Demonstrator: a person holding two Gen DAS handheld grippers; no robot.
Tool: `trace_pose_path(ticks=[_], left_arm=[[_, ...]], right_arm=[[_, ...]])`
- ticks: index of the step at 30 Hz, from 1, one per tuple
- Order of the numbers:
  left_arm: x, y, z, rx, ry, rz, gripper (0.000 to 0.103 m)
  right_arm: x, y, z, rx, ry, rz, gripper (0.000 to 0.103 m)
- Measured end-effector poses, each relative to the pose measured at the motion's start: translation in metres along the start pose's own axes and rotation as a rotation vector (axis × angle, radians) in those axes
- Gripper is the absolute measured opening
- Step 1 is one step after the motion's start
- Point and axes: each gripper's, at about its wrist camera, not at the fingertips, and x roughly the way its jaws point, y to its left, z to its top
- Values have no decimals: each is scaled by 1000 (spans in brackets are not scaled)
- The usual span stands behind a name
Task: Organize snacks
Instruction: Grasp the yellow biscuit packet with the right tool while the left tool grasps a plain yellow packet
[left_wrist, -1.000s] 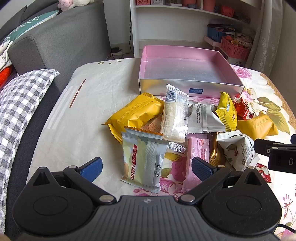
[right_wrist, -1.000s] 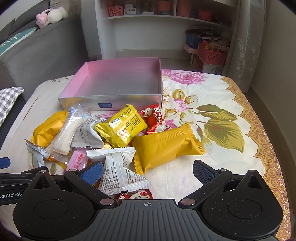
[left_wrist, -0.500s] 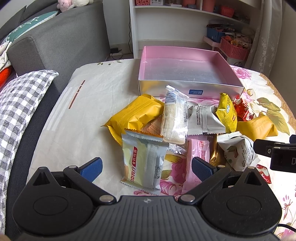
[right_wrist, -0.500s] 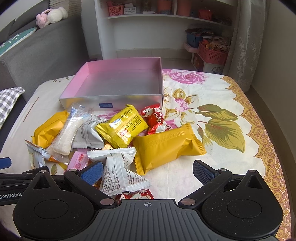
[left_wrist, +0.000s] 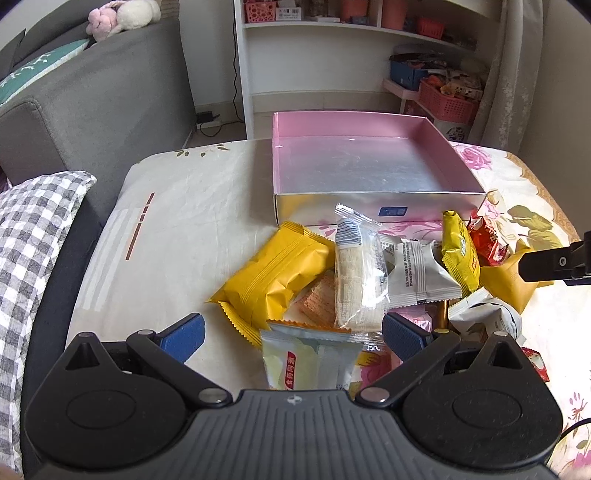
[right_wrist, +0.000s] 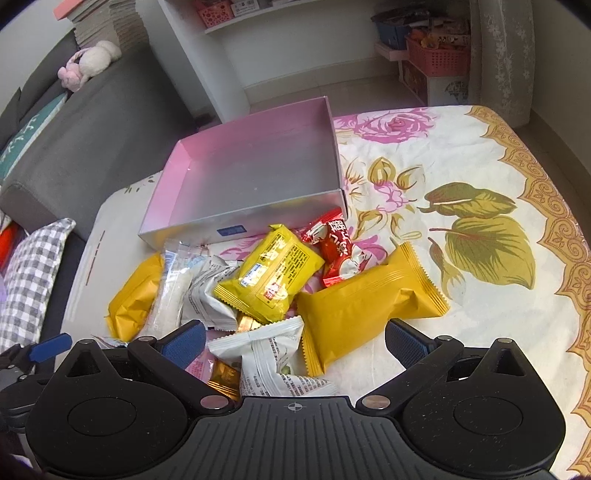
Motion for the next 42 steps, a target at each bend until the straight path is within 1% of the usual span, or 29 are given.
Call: trace_pose_path(ticks=[3, 6, 8, 10, 13, 14, 16, 17, 18, 20, 21, 22, 24, 29, 34, 36, 38, 42], left_arm=[[6, 4, 5, 11, 7, -25, 99], [15, 8, 9, 39, -5, -44, 98], [22, 12, 12, 57, -15, -63, 94], [30, 18, 14, 70, -16, -98, 88], [38, 28, 18, 70, -15, -144, 80], [40, 31, 19, 66, -18, -164, 79], [43, 36, 20, 56, -20, -204, 77], [45, 38, 21, 53, -13, -226, 76], [48, 39, 20, 54, -8, -238, 73], [54, 41, 21, 63, 1, -246, 70], [57, 41, 21, 67, 6, -246, 67], [60, 42, 20, 72, 13, -252, 64], [64, 42, 19, 78, 23, -252, 61], [68, 44, 20, 80, 32, -261, 62], [67, 42, 19, 97, 27, -253, 62], [67, 42, 19, 99, 26, -249, 62], [68, 42, 19, 97, 27, -246, 62], [65, 41, 20, 105, 18, -229, 62]], right_arm=[[5, -2, 10, 34, 19, 57, 103], [15, -7, 17, 87, 37, 144, 102], [24, -13, 16, 140, 52, 213, 102], [36, -18, 15, 189, 88, 263, 99], [49, -25, 18, 242, 113, 300, 94], [52, -26, 20, 257, 114, 304, 93], [60, -31, 23, 296, 120, 323, 88], [64, -34, 25, 316, 124, 331, 87], [67, -35, 26, 331, 125, 334, 85], [72, -36, 28, 342, 128, 335, 82], [74, -36, 28, 342, 126, 329, 81], [75, -34, 29, 337, 120, 321, 81], [77, -31, 30, 317, 111, 302, 79], [79, -23, 30, 256, 94, 252, 72], [79, -19, 28, 218, 83, 209, 60], [79, -17, 27, 194, 76, 190, 58], [79, -13, 26, 176, 68, 175, 58], [78, -10, 24, 167, 59, 140, 56]])
